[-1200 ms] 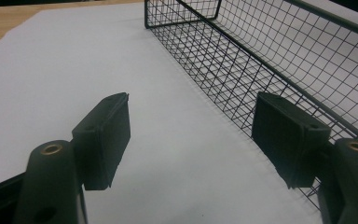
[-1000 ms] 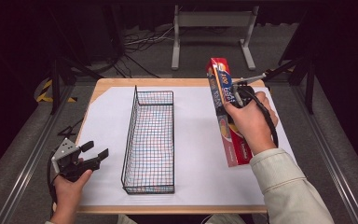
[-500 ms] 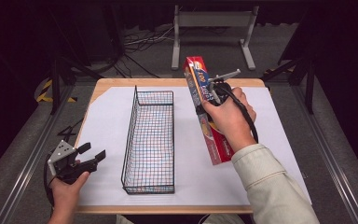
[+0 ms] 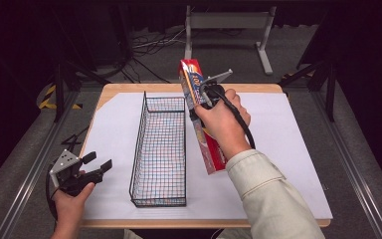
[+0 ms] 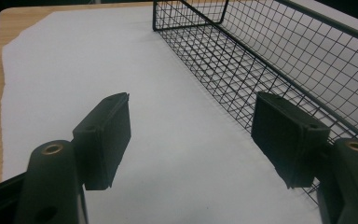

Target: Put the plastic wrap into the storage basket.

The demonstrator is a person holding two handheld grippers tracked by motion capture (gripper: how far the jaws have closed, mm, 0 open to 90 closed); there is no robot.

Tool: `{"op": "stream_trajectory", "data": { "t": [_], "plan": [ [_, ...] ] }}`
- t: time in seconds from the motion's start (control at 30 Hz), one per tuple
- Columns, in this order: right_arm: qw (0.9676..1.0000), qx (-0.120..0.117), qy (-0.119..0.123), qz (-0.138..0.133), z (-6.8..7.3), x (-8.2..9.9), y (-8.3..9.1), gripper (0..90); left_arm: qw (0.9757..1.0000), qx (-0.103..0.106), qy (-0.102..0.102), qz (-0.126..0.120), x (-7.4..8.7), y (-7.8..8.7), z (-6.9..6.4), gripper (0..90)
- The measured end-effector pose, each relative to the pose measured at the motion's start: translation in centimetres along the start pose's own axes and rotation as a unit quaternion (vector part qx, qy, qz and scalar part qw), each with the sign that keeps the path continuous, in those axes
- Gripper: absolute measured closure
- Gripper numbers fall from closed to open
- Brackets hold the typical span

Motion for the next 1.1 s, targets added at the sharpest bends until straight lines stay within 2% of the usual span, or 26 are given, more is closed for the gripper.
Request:
{"op": "stream_trajectory", "data": {
  "t": [0.13, 0.37, 0.53, 0.63, 0.73, 0.83, 1.1],
  "plan": [
    [0.9999, 0.001, -0.003, 0.01, 0.9, -0.2, -0.5, 40.6, 1.0, 0.002, 0.001, -0.001, -0.2, -0.2, 0.0, 29.1],
    [0.9997, 0.004, -0.024, 0.007, 2.8, -0.5, -0.9, 40.6, 0.9999, 0.012, 0.002, -0.008, -0.6, -0.5, -0.1, 29.1],
    [0.9971, -0.026, -0.071, 0.007, 3.7, -0.7, -1.2, 40.6, 0.9998, 0.012, 0.004, -0.013, -0.9, -0.5, -0.1, 29.1],
    [0.9969, -0.014, -0.077, 0.007, 4.4, -0.8, -1.5, 40.6, 0.9998, 0.013, 0.001, -0.013, -0.9, -0.5, -0.2, 29.1],
    [0.9961, -0.011, -0.087, 0.008, 4.9, -0.7, -1.9, 40.5, 0.9998, 0.015, 0.001, -0.012, -0.9, -0.6, -0.3, 29.0],
    [0.9948, -0.021, -0.098, 0.015, 5.3, -0.7, -2.3, 40.5, 0.9998, 0.014, 0.001, -0.014, -0.9, -0.5, -0.2, 29.0],
    [0.993, -0.044, -0.108, 0.017, 6.6, -0.5, -3.2, 40.5, 0.9999, 0.01, 0.003, -0.013, -0.8, -0.3, -0.1, 29.0]
  ]
}}
Point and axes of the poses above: each handheld gripper's, and its own axes: y roughly backward along the jaws, x roughly out of its underside, z roughly to its left, the point moved 2 cm from there along -y, roughly forward along the jaws, and after that the axes turned 3 degrees about z, right-handed, at the moved point
